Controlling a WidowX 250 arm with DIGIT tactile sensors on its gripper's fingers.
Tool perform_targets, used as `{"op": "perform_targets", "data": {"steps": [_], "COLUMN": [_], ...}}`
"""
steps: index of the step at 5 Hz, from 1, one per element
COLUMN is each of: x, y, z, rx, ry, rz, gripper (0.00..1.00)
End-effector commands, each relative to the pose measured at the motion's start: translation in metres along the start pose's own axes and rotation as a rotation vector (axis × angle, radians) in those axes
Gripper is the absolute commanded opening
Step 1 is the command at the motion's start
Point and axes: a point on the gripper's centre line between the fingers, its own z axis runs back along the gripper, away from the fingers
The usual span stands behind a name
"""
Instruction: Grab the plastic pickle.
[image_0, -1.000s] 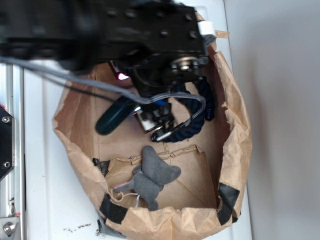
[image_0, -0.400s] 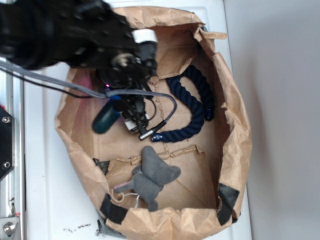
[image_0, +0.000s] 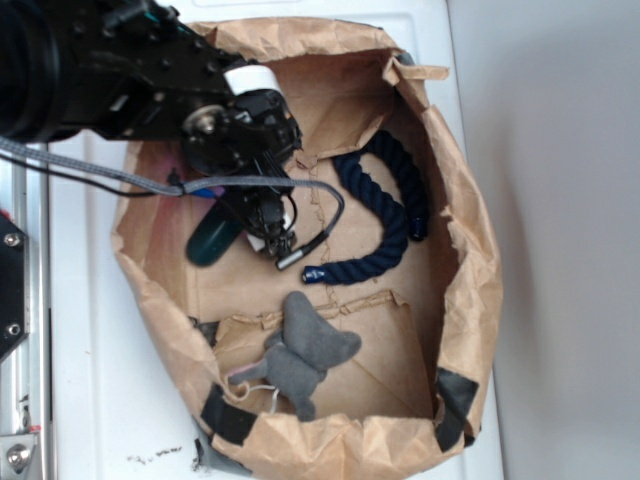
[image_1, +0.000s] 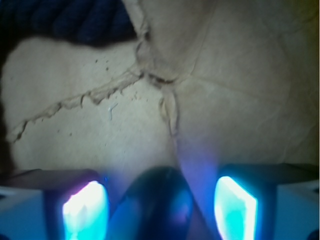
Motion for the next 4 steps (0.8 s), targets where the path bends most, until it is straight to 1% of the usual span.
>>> {"op": "perform_targets", "data": {"steps": [1, 3, 4], "x": [-0.003, -0.002, 0.010], "y": [0.003, 0.005, -0.015], "z": [-0.004, 0.006, 0.046], "rx": [0.011, 0.017, -0.012], "ry": [-0.001, 0.013, 0.028], "rz": [0.009, 0.015, -0.029], "gripper": [0.00, 0.00, 0.00]}}
